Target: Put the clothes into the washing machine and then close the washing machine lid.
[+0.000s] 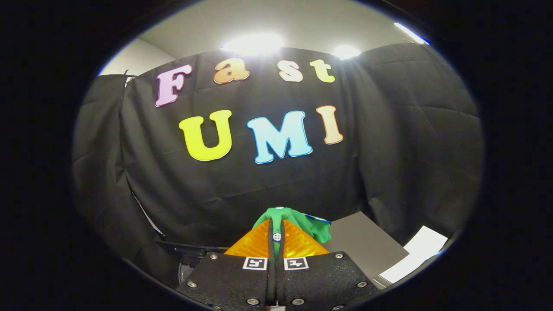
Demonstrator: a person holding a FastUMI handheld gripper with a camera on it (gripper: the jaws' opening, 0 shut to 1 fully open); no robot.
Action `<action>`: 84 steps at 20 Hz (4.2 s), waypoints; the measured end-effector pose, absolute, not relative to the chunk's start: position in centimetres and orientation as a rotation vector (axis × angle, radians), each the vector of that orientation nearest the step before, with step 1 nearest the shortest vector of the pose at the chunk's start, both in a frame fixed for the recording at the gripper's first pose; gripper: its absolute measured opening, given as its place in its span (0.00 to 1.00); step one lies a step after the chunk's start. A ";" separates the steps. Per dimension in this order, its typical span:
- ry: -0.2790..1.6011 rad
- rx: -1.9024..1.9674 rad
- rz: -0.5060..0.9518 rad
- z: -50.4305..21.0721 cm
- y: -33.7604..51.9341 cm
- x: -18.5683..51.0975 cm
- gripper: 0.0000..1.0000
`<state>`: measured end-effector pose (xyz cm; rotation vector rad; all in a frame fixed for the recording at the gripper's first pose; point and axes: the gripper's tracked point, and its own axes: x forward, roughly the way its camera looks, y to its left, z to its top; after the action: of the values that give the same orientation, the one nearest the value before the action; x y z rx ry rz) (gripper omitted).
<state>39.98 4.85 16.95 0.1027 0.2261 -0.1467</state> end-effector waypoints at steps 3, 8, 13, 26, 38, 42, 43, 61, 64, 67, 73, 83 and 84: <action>0.233 0.079 -0.114 16.8 8.6 40.5 0.00; 0.247 0.035 -0.044 16.1 15.8 40.4 0.00; 0.260 0.008 0.017 14.5 22.7 40.0 0.00; 0.366 0.009 0.105 4.8 32.9 40.8 0.00; 0.573 0.008 0.107 -14.4 32.5 42.0 0.00; 0.625 -0.028 0.106 -18.4 32.3 43.0 0.00; 0.635 -0.035 0.110 -19.3 32.2 43.1 0.00; 0.952 -0.036 0.167 -36.6 32.8 41.9 0.00; 1.000 -0.053 0.187 -38.4 33.0 40.7 0.00; 1.016 -0.046 0.181 -39.1 33.2 40.5 0.00; 1.027 -0.101 0.209 -39.3 33.5 40.2 0.96; 0.759 -0.111 0.183 -27.4 33.2 42.8 0.97; 0.723 -0.102 0.164 -25.3 32.7 43.2 0.97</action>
<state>43.25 32.67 -25.32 -0.1023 0.7231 0.1638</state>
